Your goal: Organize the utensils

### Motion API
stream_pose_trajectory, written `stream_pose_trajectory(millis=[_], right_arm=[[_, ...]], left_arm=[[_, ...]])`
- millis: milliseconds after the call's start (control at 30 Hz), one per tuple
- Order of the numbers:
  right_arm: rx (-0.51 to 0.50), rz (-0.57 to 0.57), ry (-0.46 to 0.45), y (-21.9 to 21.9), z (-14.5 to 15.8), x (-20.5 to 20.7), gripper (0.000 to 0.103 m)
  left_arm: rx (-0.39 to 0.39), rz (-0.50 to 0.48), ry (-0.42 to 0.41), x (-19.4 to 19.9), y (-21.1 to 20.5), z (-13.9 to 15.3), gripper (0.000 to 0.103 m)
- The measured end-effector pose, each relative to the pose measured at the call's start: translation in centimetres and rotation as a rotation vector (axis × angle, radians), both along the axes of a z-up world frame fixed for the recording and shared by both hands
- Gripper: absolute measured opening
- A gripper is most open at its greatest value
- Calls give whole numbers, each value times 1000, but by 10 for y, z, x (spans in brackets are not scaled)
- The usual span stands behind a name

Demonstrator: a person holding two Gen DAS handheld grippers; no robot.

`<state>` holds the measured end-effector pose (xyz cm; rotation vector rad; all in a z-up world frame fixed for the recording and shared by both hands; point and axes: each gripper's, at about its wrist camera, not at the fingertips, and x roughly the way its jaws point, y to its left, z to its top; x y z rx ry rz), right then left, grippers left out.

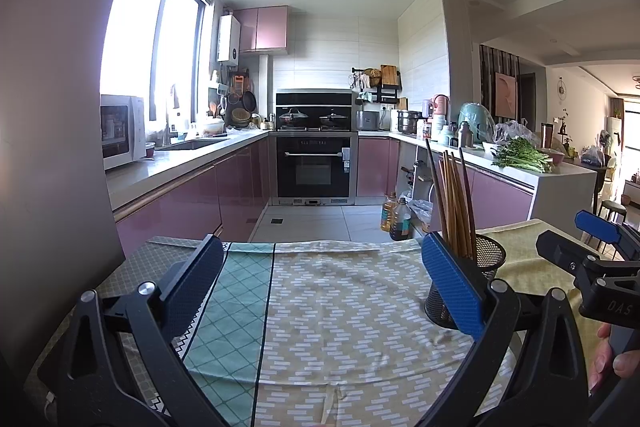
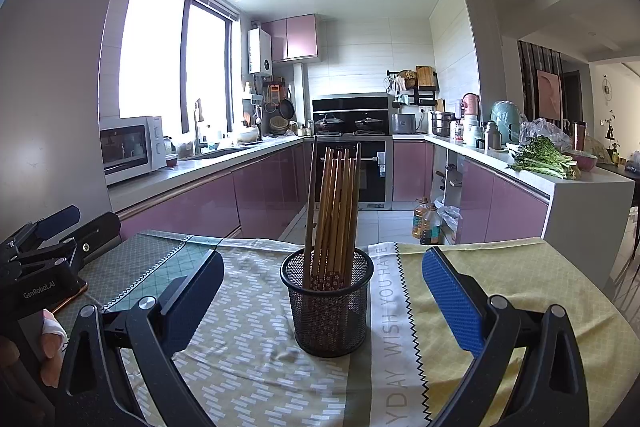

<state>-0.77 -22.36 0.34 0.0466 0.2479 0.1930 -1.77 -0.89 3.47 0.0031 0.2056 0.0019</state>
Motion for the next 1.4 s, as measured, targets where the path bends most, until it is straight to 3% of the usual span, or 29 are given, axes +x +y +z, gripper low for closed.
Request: stream_pose_trajectory(millis=[1400], right_arm=[[9, -3, 10, -5, -1, 2, 96]], left_arm=[[3, -3, -1, 2, -1, -2, 98]])
